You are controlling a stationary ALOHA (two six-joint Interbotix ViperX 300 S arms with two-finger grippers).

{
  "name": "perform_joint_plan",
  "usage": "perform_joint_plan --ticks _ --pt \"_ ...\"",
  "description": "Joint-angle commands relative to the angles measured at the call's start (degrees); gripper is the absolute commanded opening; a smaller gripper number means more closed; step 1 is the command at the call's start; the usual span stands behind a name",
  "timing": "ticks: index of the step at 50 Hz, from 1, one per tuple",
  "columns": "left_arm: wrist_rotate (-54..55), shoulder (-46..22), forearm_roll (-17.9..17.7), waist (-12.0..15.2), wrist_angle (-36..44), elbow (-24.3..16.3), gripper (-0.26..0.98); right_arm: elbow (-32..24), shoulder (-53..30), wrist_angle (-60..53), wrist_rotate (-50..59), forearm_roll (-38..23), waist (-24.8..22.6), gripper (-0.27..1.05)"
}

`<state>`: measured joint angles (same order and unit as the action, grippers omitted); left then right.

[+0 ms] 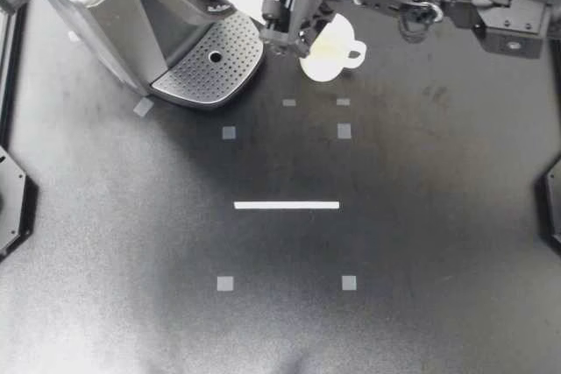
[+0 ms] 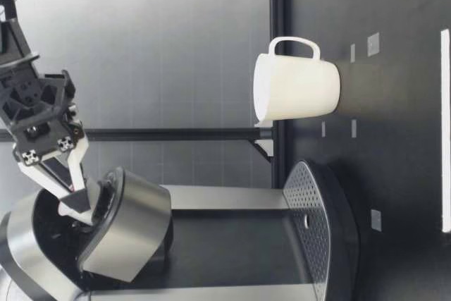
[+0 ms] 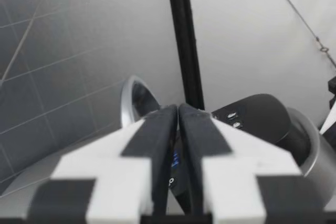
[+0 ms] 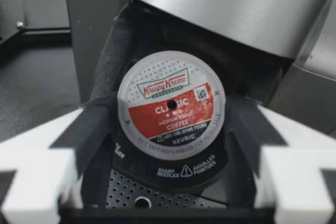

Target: Place the coffee capsule inside the capsule container, then place the cup onto the center of the cup tray.

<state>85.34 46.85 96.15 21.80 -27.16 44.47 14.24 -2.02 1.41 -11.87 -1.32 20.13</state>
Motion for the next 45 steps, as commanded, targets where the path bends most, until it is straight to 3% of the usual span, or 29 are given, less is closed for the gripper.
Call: perform_joint_plan --ticks 1,15,33,45 --pt "0.0 0.0 0.3 0.2 -0.3 -0.7 0.19 -1.8 1.0 -0.1 0.1 0.0 0.6 0.57" --pt "0.2 0.0 0.3 0.1 -0.3 -0.7 0.19 -1.8 1.4 -0.5 0.1 0.1 0.2 0.81" --pt "0.4 0.1 0.3 0.1 -1.1 -0.5 0.19 -1.4 2.8 -0.8 0.6 0.3 -0.1 0.81" --pt "0.5 0.2 0.3 0.2 -7.9 0.1 0.19 4.0 8.9 -3.9 1.1 1.3 -0.7 0.81"
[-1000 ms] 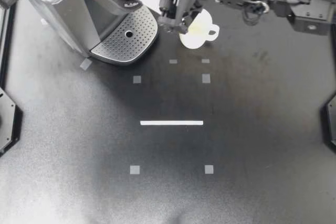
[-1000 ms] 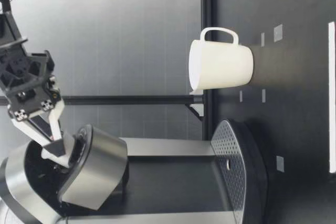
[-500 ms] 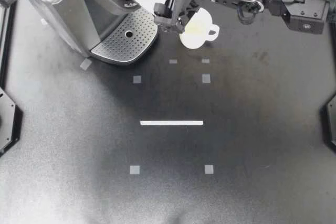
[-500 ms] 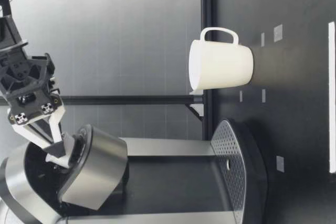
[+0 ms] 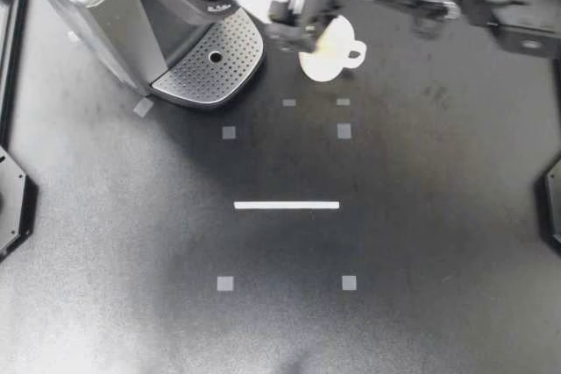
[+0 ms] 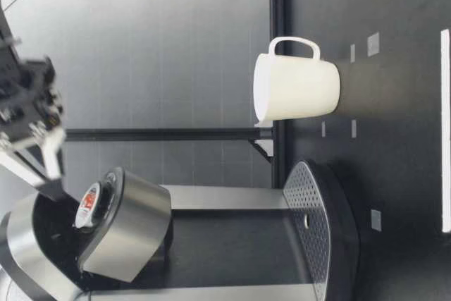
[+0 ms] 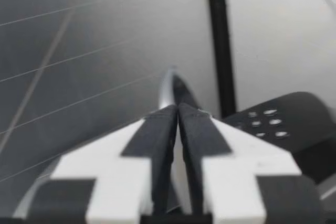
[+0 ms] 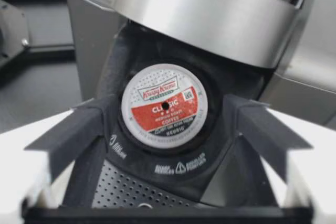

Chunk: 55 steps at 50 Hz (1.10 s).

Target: Place the coffee capsule inside the capsule container, then place the cup onto the center of the cup tray.

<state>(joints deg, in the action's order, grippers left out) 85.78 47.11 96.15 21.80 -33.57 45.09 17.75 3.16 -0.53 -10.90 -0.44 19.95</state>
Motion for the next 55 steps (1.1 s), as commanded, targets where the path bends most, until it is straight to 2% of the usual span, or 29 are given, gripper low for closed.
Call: perform_joint_plan --ticks 1,12,26,37,55 --pt "0.1 -0.1 0.2 0.2 -1.9 -0.4 0.19 1.1 4.3 -2.4 0.4 0.6 -0.5 0.81" --pt "0.1 -1.8 0.2 0.2 -9.8 0.4 0.19 8.8 11.0 -7.2 3.8 1.4 -0.8 0.77" --pt "2.9 -5.7 0.3 2.3 -10.8 0.4 0.19 17.7 17.1 -17.9 6.9 1.4 -1.0 0.62" --pt "4.8 -6.1 0.3 2.9 -5.0 0.4 0.19 20.8 20.4 -20.4 7.6 1.4 -1.1 0.62" --pt "5.6 -5.7 0.3 2.9 5.7 -0.4 0.19 22.4 22.5 -21.3 8.4 1.4 -1.1 0.62"
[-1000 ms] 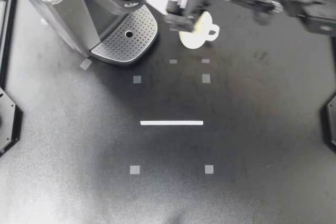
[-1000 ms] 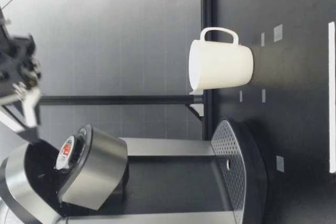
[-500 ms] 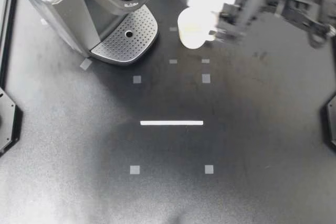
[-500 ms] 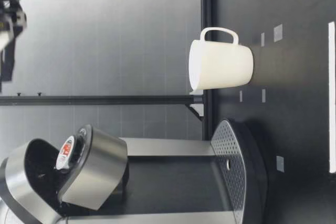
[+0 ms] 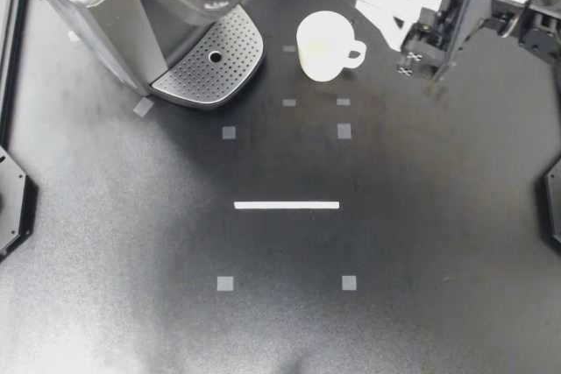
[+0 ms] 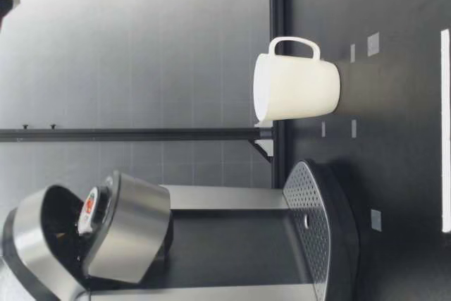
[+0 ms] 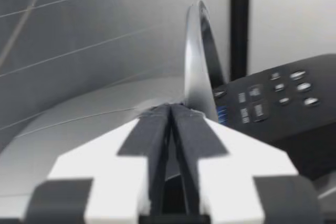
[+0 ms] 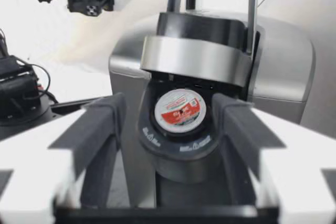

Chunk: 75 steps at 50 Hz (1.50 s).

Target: Place the coffee capsule inside the capsule container, then place the cup onto the center of the cup tray.

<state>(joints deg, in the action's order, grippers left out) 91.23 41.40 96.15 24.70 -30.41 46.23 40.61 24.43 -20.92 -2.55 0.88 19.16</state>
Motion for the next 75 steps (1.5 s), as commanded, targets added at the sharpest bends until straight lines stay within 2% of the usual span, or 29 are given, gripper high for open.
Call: perform_joint_plan --ticks 1,7,19,31,38,48,75 --pt "0.2 0.0 0.3 0.0 3.3 -1.6 0.19 -0.4 1.3 -1.1 0.2 0.1 -0.2 0.62" --pt "0.2 -0.1 0.3 0.0 8.0 -2.4 0.19 0.3 1.8 -1.9 0.5 0.1 -0.3 0.61" --pt "0.3 -2.0 0.3 0.0 10.2 -3.5 0.19 1.2 3.2 -2.2 0.6 0.1 -0.3 0.61" --pt "2.8 -5.4 0.3 0.0 16.8 -5.2 0.19 2.2 3.9 -2.2 1.7 0.1 -0.3 0.61" --pt "3.5 -6.9 0.2 -1.0 19.2 -5.8 0.19 2.7 4.3 -2.3 1.8 0.1 -0.3 0.61" --pt "3.5 -8.6 0.2 -3.8 19.1 -6.5 0.19 3.4 4.9 -3.1 1.8 0.1 -0.2 0.61" --pt "4.7 -14.7 0.1 -6.3 18.7 -8.2 0.19 4.6 5.3 -3.3 2.7 0.0 -0.3 0.61"
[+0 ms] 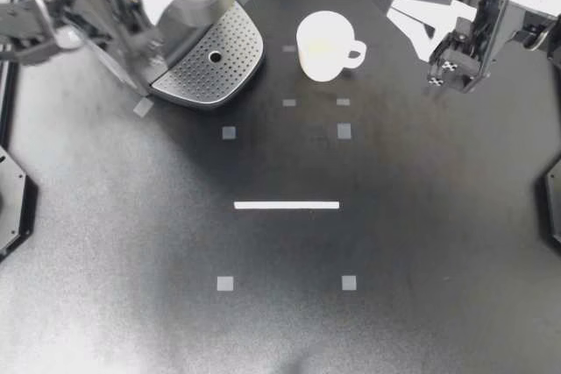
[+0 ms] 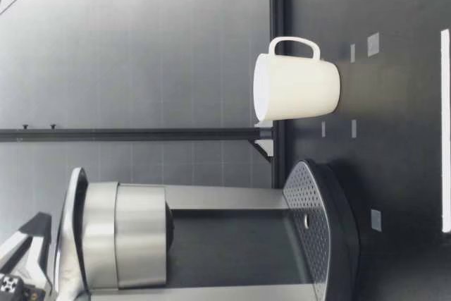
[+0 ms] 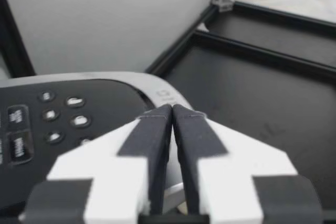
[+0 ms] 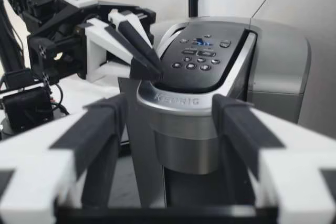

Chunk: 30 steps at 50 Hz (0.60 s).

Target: Place the coffee capsule inside the capsule container, then place the cup onto the center of the cup tray.

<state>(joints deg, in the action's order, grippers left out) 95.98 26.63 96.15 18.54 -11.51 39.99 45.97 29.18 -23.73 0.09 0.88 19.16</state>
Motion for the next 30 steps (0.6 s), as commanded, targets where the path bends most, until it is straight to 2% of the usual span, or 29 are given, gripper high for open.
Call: perform_joint_plan --ticks 1,10,19,26,30 --pt "-0.2 -0.1 0.1 -0.2 -0.2 -2.2 0.19 -0.8 0.5 -0.4 0.1 0.0 -0.3 0.61" --pt "-2.1 1.2 0.3 -0.2 -2.5 -3.9 0.19 -2.3 0.5 3.8 -0.2 -0.2 -0.3 0.61" --pt "-9.1 2.8 -0.7 -0.2 -12.0 -4.2 0.19 -9.5 -1.1 21.4 -3.0 -2.4 0.6 0.61" --pt "-17.1 3.6 -7.4 -0.2 -17.1 -4.4 0.19 -15.2 -4.2 34.4 -6.0 -2.7 3.3 0.61" --pt "-25.4 4.5 -15.1 -0.8 -20.7 -4.7 0.19 -17.9 -6.4 41.0 -9.0 -2.9 4.9 0.61"
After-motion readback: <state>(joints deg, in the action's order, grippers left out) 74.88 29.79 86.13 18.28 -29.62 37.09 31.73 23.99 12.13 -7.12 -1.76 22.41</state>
